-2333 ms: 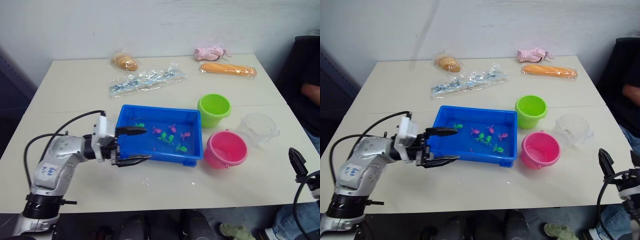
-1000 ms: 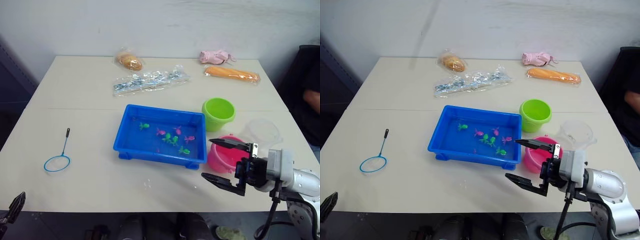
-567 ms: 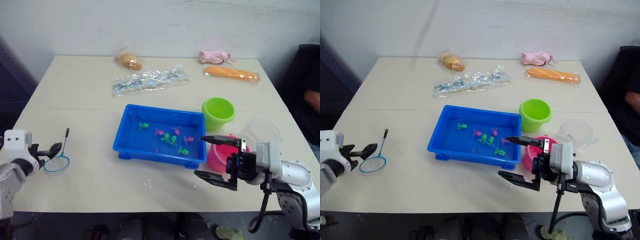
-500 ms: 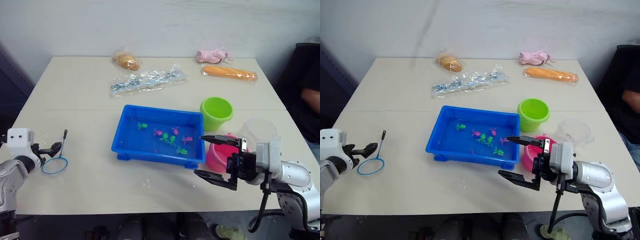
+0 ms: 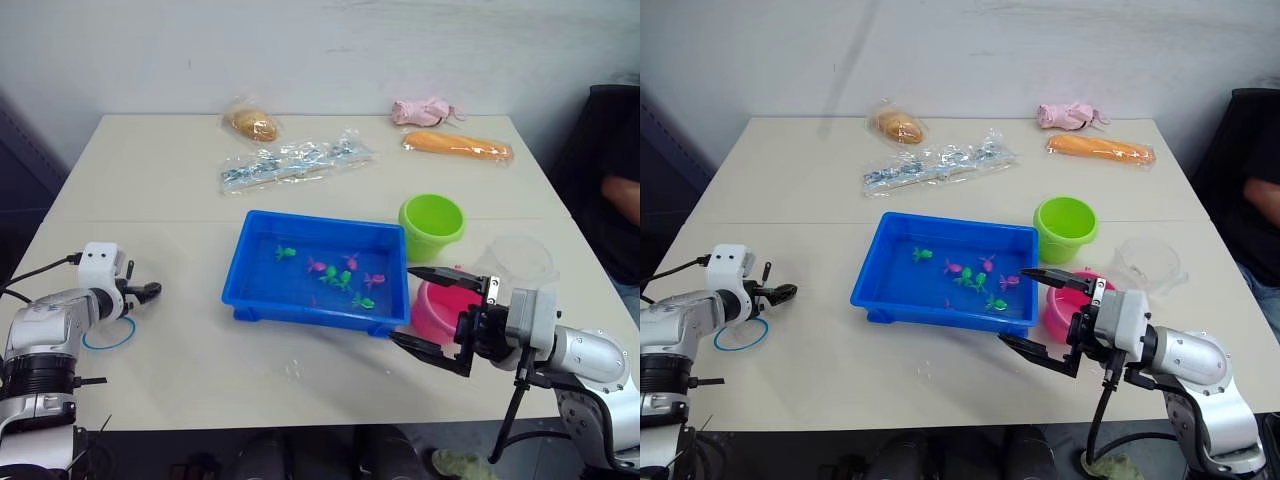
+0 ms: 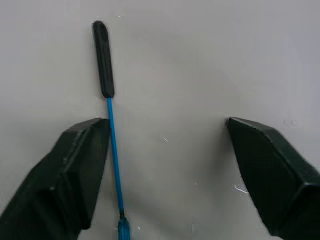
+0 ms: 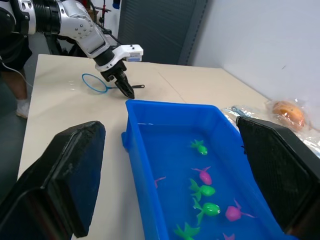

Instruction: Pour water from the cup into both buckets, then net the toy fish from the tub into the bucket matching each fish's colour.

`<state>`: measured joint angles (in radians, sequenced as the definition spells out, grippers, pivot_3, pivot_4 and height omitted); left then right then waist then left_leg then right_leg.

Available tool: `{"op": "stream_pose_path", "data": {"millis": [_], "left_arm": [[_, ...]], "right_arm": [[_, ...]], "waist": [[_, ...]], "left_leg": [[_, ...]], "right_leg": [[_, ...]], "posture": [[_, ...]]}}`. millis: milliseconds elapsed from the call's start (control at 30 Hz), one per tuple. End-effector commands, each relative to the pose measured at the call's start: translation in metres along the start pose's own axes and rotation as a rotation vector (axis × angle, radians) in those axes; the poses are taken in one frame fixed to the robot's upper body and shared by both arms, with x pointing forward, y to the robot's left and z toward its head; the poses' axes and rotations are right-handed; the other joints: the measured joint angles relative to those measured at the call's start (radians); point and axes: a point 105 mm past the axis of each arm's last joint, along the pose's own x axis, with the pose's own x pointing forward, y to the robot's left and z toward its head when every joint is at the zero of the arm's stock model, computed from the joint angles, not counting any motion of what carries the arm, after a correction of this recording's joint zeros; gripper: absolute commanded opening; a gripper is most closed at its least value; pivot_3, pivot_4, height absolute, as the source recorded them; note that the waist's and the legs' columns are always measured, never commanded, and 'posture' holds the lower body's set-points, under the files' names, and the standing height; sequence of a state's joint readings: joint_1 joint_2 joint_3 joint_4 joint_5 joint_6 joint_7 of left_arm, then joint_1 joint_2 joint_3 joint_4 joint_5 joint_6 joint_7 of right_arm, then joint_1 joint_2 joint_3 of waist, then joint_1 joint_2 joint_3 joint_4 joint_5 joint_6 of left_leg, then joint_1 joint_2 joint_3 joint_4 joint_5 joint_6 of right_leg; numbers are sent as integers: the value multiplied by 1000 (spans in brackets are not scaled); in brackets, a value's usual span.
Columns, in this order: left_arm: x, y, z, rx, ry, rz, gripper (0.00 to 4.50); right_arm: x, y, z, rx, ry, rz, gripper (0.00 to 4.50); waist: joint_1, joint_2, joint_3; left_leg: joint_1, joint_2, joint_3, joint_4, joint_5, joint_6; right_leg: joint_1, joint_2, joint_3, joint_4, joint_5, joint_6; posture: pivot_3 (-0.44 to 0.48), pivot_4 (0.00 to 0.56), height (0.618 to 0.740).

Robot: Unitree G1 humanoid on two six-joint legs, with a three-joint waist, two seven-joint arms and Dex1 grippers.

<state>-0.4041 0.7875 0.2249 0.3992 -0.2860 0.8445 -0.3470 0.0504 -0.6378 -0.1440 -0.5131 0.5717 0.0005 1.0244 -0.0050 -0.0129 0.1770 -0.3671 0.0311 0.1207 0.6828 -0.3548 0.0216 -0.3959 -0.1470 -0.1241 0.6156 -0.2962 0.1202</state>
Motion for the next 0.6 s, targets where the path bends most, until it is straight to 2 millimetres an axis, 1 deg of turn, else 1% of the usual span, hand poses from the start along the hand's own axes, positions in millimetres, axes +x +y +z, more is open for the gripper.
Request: {"op": "stream_pose_path", "data": {"millis": [33, 67, 133, 200, 233, 300, 367, 433, 467, 500, 533, 567, 600], "left_arm": [[-5, 14, -46, -66, 142, 51, 2537], [-6, 16, -54, -89, 156, 54, 2007], [-8, 18, -64, -121, 168, 64, 1230], [-8, 19, -72, -136, 182, 68, 297], [-8, 20, -75, -143, 183, 72, 59], [-8, 24, -76, -151, 172, 84, 59], [-11, 26, -67, -143, 138, 81, 59], [-17, 22, -31, -104, -6, 23, 59], [-19, 20, -21, -88, -51, 2, 59], [-24, 14, -5, -67, -119, -46, 59], [-34, 2, 16, -2, -207, -137, 59], [-42, -7, 30, 50, -265, -202, 59], [-57, -24, 49, 144, -354, -314, 59]], "right_arm": [[-1, 0, 15, -64, -25, -10, 4500], [-1, 0, 15, -64, -24, -11, 4500], [-1, -1, 16, -64, -24, -12, 4500], [-1, -2, 16, -65, -21, -12, 4500], [-2, -3, 15, -65, -18, -11, 4500], [-3, -3, 15, -62, -14, -8, 4500], [-3, -3, 14, -59, -9, 4, 4500], [-3, -8, 15, -57, -9, 4, 4500], [-3, -10, 16, -56, -9, 3, 4500], [-3, -12, 19, -45, -16, -5, 4500], [-2, -15, 22, -33, -22, -14, 4500], [-2, -18, 25, -24, -26, -20, 4500], [-1, -20, 29, -11, -24, -14, 4500]], "waist": [[-7, 0, 0], [-10, 1, 0], [-20, 2, -1], [-24, 4, -1], [-24, 4, -1], [-24, 4, -1], [-24, 5, -2], [-26, 5, -2], [-25, 4, -2], [-23, 3, -1], [-20, 2, 0], [-20, 1, 1], [-16, -2, 2]], "left_leg": [[0, 0, 0, 0, 0, 0], [1, 0, 1, 0, 0, 0], [3, 1, 1, 0, 0, 0], [7, 1, 2, -1, 0, 0], [11, 0, 3, -2, 0, -1], [12, 0, 4, -2, -1, -1], [13, 0, 5, -2, -1, -1], [14, 1, 6, -2, -1, -1], [14, 1, 7, -2, -1, -2], [13, 1, 8, -2, -1, -2], [13, 2, 7, -2, -1, -2], [11, 2, 7, -2, -1, -2], [10, 2, 6, -2, -1, -2]], "right_leg": [[0, 0, 1, 0, 0, 0], [0, 0, 1, 1, 0, 0], [0, 0, 2, 3, 0, 0], [3, 0, 4, 3, -1, 0], [4, 0, 6, 3, -1, 0], [5, -1, 8, 4, -1, 0], [4, -1, 10, 5, -1, 0], [3, -1, 11, 6, -1, 0], [2, -1, 12, 6, -1, 0], [2, -1, 12, 6, -1, 0], [2, -2, 12, 6, -1, 0], [1, -2, 12, 6, -1, 0], [0, -3, 12, 6, -1, 0]], "posture": [[0, 150, 740], [0, 150, 740], [0, 150, 740], [0, 150, 740], [0, 150, 740], [0, 150, 740], [0, 150, 740], [0, 150, 740], [0, 150, 740], [0, 150, 740], [0, 150, 740], [0, 150, 740], [0, 150, 740]]}}
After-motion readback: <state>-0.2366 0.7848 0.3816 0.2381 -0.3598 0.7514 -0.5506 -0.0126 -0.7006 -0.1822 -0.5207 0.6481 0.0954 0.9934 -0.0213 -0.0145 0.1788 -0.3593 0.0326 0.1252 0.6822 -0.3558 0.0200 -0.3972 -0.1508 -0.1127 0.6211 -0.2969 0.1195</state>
